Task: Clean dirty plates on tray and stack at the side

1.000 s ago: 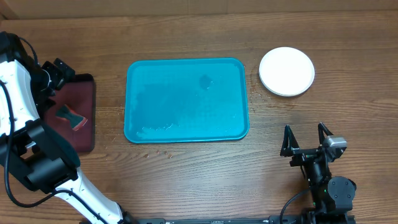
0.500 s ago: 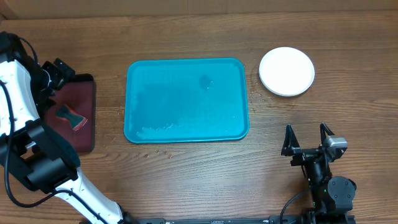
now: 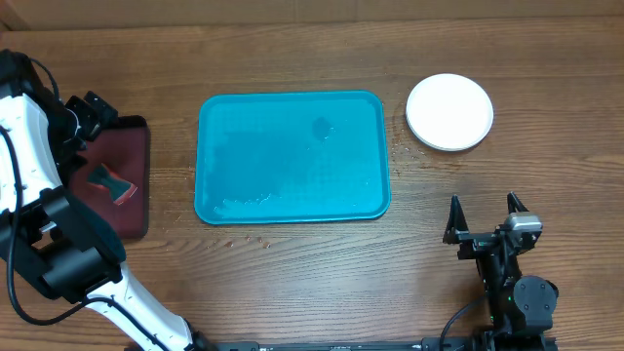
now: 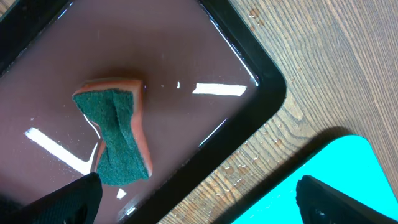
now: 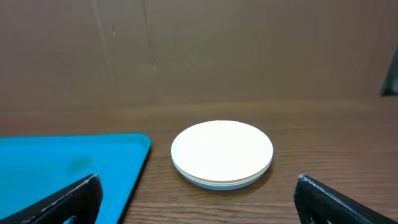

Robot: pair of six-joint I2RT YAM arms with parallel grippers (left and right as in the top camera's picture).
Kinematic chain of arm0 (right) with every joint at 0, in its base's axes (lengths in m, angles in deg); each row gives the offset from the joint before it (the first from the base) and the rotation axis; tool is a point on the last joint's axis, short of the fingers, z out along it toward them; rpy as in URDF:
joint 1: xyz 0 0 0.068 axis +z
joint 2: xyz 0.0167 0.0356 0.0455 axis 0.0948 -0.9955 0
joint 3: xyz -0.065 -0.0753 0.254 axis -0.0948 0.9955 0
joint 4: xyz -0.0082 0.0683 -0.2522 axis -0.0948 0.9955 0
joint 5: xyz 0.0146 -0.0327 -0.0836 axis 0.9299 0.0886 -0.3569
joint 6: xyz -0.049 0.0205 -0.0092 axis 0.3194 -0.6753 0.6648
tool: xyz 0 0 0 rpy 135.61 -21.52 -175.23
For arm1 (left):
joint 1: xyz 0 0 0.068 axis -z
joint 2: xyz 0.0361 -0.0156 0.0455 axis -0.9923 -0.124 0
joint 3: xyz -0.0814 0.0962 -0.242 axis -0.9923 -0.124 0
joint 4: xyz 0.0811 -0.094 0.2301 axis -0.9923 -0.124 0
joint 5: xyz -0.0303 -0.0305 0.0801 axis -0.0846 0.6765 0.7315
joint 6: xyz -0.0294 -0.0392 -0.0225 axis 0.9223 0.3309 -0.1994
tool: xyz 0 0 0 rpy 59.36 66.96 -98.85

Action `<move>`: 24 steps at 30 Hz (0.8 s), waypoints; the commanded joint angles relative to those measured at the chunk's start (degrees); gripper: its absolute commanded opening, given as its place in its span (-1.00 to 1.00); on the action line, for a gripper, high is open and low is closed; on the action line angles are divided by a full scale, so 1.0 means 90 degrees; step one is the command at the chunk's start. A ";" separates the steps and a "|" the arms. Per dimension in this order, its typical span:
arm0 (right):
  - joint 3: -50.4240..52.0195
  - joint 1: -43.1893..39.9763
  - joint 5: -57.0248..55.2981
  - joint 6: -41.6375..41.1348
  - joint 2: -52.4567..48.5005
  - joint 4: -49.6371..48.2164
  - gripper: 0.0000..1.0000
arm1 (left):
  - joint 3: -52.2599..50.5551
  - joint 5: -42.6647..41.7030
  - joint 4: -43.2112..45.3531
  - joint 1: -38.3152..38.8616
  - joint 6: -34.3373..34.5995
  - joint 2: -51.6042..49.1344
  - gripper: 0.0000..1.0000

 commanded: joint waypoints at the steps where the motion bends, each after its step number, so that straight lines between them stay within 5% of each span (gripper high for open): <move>1: 0.0066 0.0012 -0.0085 0.0556 0.0068 -0.0032 1.00 | -0.0017 -0.0051 0.0010 -0.0022 -0.0121 0.0107 1.00; 24: 0.0066 0.0012 -0.0036 0.0447 0.0068 -0.0044 1.00 | -0.0017 -0.0051 0.0010 -0.0022 -0.0121 0.0104 0.99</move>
